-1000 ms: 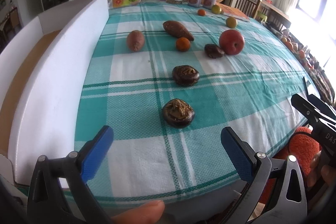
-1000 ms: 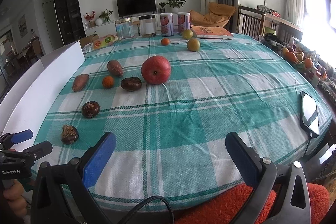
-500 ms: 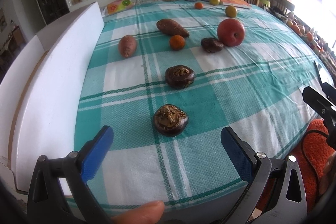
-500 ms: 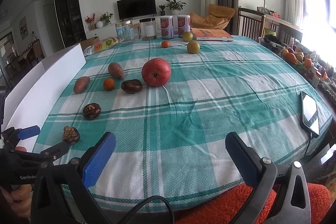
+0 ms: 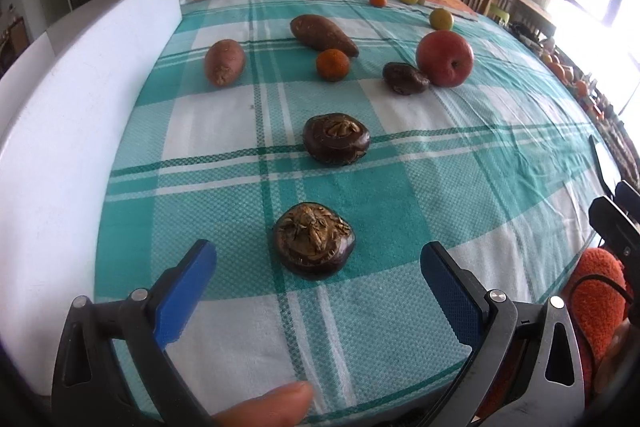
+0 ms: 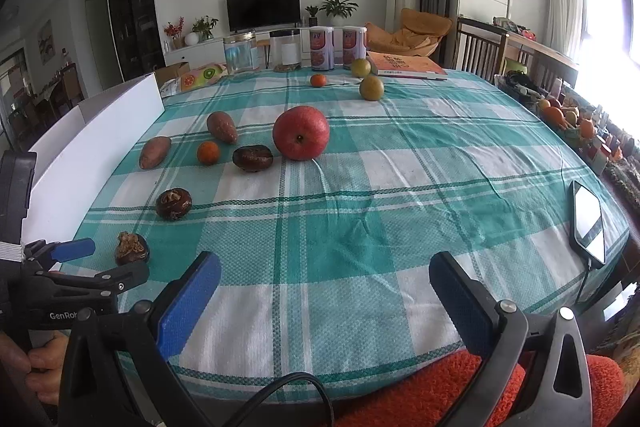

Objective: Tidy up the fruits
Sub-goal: 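Move the left tool toward the nearest dark brown round fruit, then close the left tool on the dark brown fruit and lift it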

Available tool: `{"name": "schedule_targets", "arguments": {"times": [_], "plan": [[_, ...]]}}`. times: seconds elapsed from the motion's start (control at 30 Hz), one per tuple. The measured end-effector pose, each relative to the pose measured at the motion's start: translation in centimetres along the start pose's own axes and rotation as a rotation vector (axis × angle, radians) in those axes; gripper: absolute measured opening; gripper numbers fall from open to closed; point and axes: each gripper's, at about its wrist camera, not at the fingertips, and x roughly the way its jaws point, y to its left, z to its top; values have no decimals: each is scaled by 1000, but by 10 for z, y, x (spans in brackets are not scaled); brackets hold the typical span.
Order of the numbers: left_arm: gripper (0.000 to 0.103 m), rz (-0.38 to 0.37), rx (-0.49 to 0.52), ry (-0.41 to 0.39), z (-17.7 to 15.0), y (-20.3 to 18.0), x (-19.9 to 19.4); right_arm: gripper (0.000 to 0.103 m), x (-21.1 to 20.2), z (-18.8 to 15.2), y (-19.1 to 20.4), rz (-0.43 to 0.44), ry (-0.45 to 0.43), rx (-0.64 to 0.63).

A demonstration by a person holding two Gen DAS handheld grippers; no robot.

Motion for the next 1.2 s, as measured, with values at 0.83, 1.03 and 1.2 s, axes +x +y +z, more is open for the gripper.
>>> {"name": "schedule_targets", "arguments": {"times": [0.83,1.03,1.2], "plan": [[102,34,90,52,3,5,23,103,6,-1,-10,19,32,48],[101,-9,122,64,4,0,23,103,7,-1,-8,15,41,39],[100,-57,132,61,6,-5,21,103,8,-1,-9,20,47,46]]}}
